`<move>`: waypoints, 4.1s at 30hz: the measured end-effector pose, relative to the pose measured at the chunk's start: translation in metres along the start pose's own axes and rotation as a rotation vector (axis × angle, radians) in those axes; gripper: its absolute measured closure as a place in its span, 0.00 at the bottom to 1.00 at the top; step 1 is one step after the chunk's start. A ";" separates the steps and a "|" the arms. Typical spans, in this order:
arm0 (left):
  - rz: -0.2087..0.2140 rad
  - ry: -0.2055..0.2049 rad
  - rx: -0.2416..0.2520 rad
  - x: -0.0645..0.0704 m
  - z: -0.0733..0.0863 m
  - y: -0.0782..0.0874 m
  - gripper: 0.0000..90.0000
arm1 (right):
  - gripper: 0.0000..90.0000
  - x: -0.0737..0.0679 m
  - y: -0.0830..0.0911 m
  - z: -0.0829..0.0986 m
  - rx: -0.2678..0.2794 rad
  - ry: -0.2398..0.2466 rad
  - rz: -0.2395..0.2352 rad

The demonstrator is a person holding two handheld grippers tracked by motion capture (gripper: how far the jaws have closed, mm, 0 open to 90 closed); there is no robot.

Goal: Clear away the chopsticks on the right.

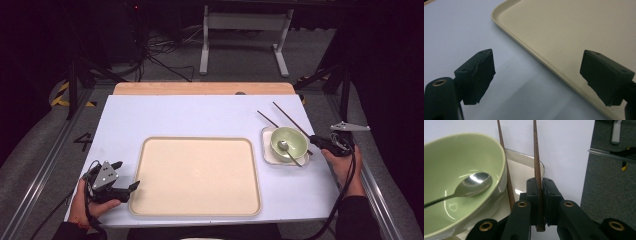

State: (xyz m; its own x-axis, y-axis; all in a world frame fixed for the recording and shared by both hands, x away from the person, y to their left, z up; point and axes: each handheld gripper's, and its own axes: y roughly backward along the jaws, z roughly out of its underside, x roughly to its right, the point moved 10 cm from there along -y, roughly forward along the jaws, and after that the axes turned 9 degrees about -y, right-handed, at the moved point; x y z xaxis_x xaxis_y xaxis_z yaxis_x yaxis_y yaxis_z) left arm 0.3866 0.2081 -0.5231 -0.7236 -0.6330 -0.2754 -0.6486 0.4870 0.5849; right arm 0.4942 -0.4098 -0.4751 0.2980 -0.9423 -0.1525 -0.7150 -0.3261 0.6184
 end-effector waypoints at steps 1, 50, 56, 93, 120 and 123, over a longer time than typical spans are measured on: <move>0.003 0.000 0.000 0.001 0.000 0.000 0.15 | 0.95 -0.001 0.004 -0.003 0.013 -0.005 0.006; -0.002 -0.002 0.010 -0.001 0.000 0.002 0.15 | 0.95 -0.152 0.035 -0.028 0.055 0.226 -0.182; -0.001 0.000 0.008 -0.001 0.000 0.002 0.15 | 0.95 -0.170 0.031 -0.020 0.029 0.263 -0.208; 0.006 -0.003 0.002 0.000 0.001 0.001 0.15 | 0.94 -0.259 -0.012 0.053 -0.182 0.450 -0.286; 0.005 0.001 0.000 0.000 0.002 0.001 0.15 | 0.72 -0.268 -0.018 0.061 -0.190 0.457 -0.331; 0.005 0.001 0.000 0.000 0.002 0.001 0.15 | 0.68 -0.271 -0.011 0.055 -0.149 0.478 -0.356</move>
State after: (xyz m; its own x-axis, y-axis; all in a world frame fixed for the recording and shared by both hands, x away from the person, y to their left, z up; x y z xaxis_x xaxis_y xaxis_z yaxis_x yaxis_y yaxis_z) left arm 0.3854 0.2103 -0.5242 -0.7266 -0.6309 -0.2721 -0.6452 0.4903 0.5860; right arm 0.3863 -0.1552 -0.4829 0.7775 -0.6283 -0.0284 -0.4337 -0.5683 0.6993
